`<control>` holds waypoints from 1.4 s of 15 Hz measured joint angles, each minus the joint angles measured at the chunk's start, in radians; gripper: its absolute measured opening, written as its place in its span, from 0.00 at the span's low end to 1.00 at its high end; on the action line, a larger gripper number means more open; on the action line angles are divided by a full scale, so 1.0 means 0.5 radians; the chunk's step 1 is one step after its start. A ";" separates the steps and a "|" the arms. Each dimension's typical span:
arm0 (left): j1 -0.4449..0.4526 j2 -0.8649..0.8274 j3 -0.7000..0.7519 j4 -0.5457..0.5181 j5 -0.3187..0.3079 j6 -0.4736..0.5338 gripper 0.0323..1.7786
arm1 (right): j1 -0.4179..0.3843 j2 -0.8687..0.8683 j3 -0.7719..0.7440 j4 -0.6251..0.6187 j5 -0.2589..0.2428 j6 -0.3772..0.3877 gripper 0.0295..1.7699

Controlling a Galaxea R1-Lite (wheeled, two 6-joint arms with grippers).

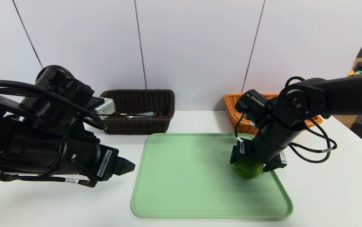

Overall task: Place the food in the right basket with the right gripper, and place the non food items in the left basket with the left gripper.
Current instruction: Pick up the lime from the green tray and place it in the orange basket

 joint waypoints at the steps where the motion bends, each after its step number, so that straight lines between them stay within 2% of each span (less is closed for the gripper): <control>1: -0.001 0.000 -0.003 -0.016 -0.002 0.003 0.95 | 0.001 0.000 0.001 0.000 0.002 0.000 0.72; 2: -0.001 0.000 -0.003 -0.029 -0.006 0.003 0.95 | 0.001 -0.003 0.001 0.002 0.004 -0.001 0.64; 4: -0.002 -0.001 -0.004 -0.031 -0.007 0.003 0.95 | 0.003 -0.007 -0.001 0.003 0.006 -0.002 0.59; 13: -0.002 -0.006 0.010 -0.030 -0.005 0.004 0.95 | -0.003 -0.206 -0.083 0.002 0.001 -0.074 0.57; 16: -0.002 -0.011 0.014 -0.030 -0.005 0.000 0.95 | -0.048 -0.308 -0.183 -0.008 -0.005 -0.196 0.57; 21: -0.002 -0.030 0.014 -0.030 -0.005 0.000 0.95 | -0.276 -0.366 -0.464 -0.004 -0.006 -0.482 0.57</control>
